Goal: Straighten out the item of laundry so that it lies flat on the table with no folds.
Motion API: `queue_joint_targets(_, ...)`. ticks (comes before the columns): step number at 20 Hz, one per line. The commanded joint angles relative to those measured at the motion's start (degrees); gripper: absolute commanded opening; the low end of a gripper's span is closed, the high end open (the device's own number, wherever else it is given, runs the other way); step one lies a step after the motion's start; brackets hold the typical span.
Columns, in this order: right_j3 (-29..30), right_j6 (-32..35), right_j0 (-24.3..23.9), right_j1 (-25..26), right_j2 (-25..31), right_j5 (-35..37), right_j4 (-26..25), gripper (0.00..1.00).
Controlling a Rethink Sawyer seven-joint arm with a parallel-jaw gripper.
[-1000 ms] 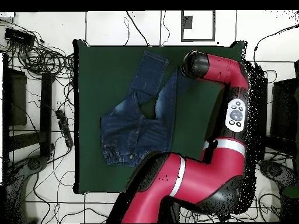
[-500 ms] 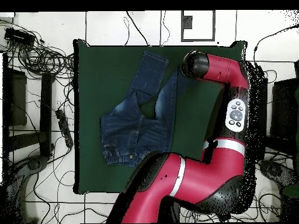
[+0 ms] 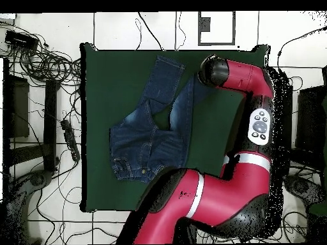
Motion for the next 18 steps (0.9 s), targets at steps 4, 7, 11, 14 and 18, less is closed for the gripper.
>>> queue_joint_targets(4, 11.93, -2.33, -0.44, -5.5, 3.69, 2.39, 1.68, 0.0)
queue_joint_targets(7, 10.28, -5.07, -1.77, -5.7, 4.78, 4.82, 2.08, 0.0)
queue_joint_targets(11, 7.56, -8.78, -3.63, -5.56, 6.31, 8.27, 2.63, 0.0)
queue_joint_targets(14, 6.93, -10.99, -5.12, -5.63, 7.53, 9.46, 3.09, 0.0)
queue_joint_targets(18, 6.17, -15.98, -7.33, -7.24, 8.53, 13.2, 3.06, 0.0)
